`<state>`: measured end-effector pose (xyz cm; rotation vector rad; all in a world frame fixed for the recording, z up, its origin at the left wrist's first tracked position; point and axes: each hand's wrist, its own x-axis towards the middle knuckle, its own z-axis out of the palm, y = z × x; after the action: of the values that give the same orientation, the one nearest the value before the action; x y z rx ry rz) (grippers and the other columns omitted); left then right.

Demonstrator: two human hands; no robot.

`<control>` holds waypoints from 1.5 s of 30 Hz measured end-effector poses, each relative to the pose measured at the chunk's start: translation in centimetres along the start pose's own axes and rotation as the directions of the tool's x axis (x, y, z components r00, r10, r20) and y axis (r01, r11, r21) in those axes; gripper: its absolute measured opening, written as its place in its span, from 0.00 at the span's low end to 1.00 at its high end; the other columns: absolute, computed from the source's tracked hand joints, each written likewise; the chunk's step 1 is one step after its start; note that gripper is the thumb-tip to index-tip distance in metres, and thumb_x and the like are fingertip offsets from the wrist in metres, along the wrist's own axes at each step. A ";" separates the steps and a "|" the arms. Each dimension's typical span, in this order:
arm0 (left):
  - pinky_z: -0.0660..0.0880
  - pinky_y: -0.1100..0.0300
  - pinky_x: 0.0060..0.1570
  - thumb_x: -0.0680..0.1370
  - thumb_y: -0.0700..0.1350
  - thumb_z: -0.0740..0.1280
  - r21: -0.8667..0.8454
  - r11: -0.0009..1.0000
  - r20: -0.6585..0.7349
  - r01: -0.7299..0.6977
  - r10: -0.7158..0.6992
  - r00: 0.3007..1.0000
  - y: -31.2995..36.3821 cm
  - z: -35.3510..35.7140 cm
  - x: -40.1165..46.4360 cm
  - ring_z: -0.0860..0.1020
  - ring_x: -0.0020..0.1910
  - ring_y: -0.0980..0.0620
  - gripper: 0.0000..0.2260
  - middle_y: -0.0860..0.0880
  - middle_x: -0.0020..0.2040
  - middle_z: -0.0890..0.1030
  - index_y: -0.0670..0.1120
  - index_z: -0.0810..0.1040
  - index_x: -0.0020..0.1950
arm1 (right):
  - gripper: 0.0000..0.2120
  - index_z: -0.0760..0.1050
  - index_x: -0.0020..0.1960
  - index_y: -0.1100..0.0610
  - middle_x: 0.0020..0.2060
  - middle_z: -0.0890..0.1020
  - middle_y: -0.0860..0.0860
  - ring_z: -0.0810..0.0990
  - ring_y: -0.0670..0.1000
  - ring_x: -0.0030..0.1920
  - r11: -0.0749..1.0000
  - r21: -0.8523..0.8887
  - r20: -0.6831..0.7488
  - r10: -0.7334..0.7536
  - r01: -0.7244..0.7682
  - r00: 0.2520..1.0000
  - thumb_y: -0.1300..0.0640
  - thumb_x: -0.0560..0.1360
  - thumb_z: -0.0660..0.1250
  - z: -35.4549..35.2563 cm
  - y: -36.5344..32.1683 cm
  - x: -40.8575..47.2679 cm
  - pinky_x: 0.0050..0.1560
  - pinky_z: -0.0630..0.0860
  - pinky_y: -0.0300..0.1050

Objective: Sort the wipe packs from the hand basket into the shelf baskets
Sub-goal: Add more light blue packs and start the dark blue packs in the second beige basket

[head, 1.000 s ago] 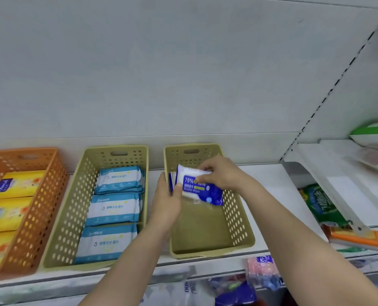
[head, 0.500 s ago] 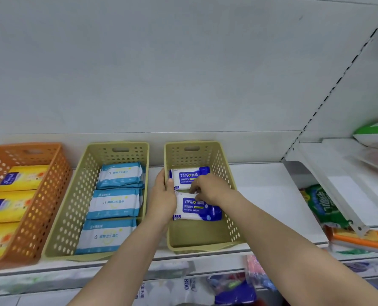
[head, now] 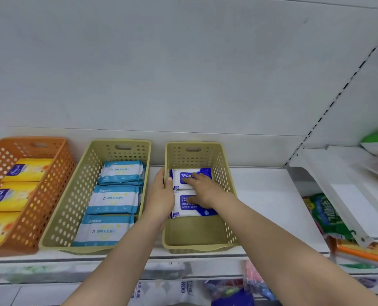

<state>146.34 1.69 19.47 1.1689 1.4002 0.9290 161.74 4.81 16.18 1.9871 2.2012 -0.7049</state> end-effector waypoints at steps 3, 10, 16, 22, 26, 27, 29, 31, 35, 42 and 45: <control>0.74 0.70 0.27 0.85 0.46 0.53 0.021 1.000 -0.001 -0.002 0.002 1.000 0.0 -0.1 0.0 0.82 0.39 0.63 0.12 0.54 0.52 0.81 0.56 0.70 0.65 | 0.34 0.57 0.78 0.46 0.78 0.56 0.52 0.52 0.56 0.78 1.000 0.005 -0.001 0.006 -0.006 1.000 0.48 0.76 0.69 0.0 0.0 0.2 0.74 0.58 0.52; 0.76 0.60 0.41 0.84 0.47 0.55 0.204 0.975 0.042 -0.081 0.074 0.996 1.3 -1.1 -0.7 0.79 0.47 0.57 0.11 0.51 0.57 0.80 0.54 0.71 0.64 | 0.31 0.64 0.76 0.50 0.75 0.65 0.53 0.65 0.56 0.73 0.999 -0.021 0.023 0.038 -0.038 0.999 0.46 0.76 0.68 -2.6 -1.5 -1.1 0.70 0.66 0.51; 0.67 0.56 0.66 0.81 0.46 0.64 0.436 0.829 0.090 -0.351 0.348 0.933 5.0 -8.7 -1.5 0.71 0.69 0.50 0.22 0.47 0.69 0.74 0.46 0.67 0.74 | 0.24 0.72 0.71 0.54 0.68 0.75 0.54 0.73 0.56 0.68 0.997 -0.073 -0.303 -0.052 0.031 0.952 0.49 0.77 0.67 -9.6 -7.7 -3.1 0.65 0.70 0.47; 0.65 0.51 0.66 0.79 0.44 0.66 0.763 0.549 -0.041 -0.342 0.569 0.822 6.1 -24.3 -4.0 0.69 0.67 0.41 0.25 0.41 0.69 0.73 0.44 0.66 0.74 | 0.21 0.72 0.70 0.53 0.68 0.75 0.52 0.71 0.54 0.68 0.956 -0.163 -0.489 -0.294 0.245 0.821 0.50 0.78 0.66 -11.4 -20.9 -5.1 0.66 0.69 0.49; 0.70 0.47 0.60 0.76 0.44 0.69 0.833 0.499 -0.133 -0.241 0.602 0.788 3.6 -35.7 -8.3 0.72 0.62 0.38 0.22 0.40 0.63 0.77 0.43 0.71 0.70 | 0.19 0.74 0.68 0.52 0.69 0.74 0.51 0.68 0.53 0.70 0.903 -0.168 -0.527 -0.422 0.396 0.738 0.52 0.78 0.66 -7.8 -31.6 -6.6 0.66 0.68 0.49; 0.70 0.47 0.61 0.77 0.44 0.69 0.844 0.493 -0.152 -0.213 0.600 0.785 2.4 -38.6 -9.7 0.72 0.63 0.39 0.22 0.42 0.64 0.77 0.43 0.72 0.70 | 0.19 0.74 0.68 0.52 0.69 0.74 0.52 0.69 0.54 0.70 0.883 -0.169 -0.535 -0.455 0.437 0.712 0.52 0.78 0.66 -6.4 -34.2 -6.9 0.66 0.68 0.49; 0.69 0.48 0.63 0.77 0.44 0.69 0.860 0.486 -0.196 -0.154 0.595 0.780 -0.5 -44.1 -12.4 0.72 0.65 0.42 0.22 0.44 0.66 0.76 0.45 0.71 0.71 | 0.18 0.76 0.67 0.53 0.67 0.76 0.53 0.70 0.55 0.69 0.843 -0.155 -0.545 -0.508 0.515 0.667 0.53 0.77 0.68 -3.0 -39.4 -7.1 0.66 0.67 0.48; 0.69 0.49 0.64 0.78 0.45 0.68 0.858 0.505 -0.255 -0.089 0.571 0.780 -3.8 -49.2 -15.3 0.71 0.67 0.44 0.21 0.46 0.67 0.75 0.46 0.71 0.71 | 0.17 0.77 0.65 0.54 0.66 0.76 0.53 0.72 0.56 0.68 0.805 -0.148 -0.532 -0.554 0.575 0.640 0.53 0.77 0.69 0.9 -44.4 -6.9 0.64 0.68 0.47; 0.71 0.48 0.63 0.79 0.47 0.67 0.821 0.569 -0.368 0.033 0.484 0.794 -10.1 -57.8 -20.4 0.72 0.65 0.45 0.20 0.48 0.66 0.75 0.48 0.72 0.70 | 0.19 0.74 0.69 0.52 0.70 0.74 0.51 0.71 0.55 0.68 0.725 -0.079 -0.445 -0.640 0.684 0.626 0.51 0.78 0.67 8.3 -54.2 -5.8 0.65 0.70 0.49; 0.71 0.50 0.62 0.77 0.46 0.70 0.670 0.698 -0.624 0.253 0.346 0.701 -17.9 -70.5 -23.3 0.73 0.65 0.46 0.20 0.49 0.66 0.77 0.47 0.75 0.68 | 0.20 0.72 0.70 0.52 0.70 0.71 0.49 0.69 0.51 0.68 0.569 -0.058 -0.200 -0.812 0.821 0.548 0.50 0.79 0.66 16.5 -71.0 -1.2 0.61 0.67 0.43; 0.71 0.49 0.64 0.76 0.46 0.71 0.621 0.711 -0.690 0.329 0.296 0.661 -20.6 -76.9 -22.3 0.73 0.66 0.45 0.20 0.47 0.66 0.77 0.46 0.75 0.68 | 0.20 0.74 0.69 0.54 0.68 0.74 0.52 0.71 0.53 0.68 0.507 -0.057 -0.157 -0.855 0.860 0.494 0.51 0.78 0.67 18.6 -78.5 2.6 0.63 0.68 0.45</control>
<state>66.67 -20.35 16.98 1.3622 2.6555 0.9209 81.57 -3.68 20.07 0.7787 3.2810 -0.6223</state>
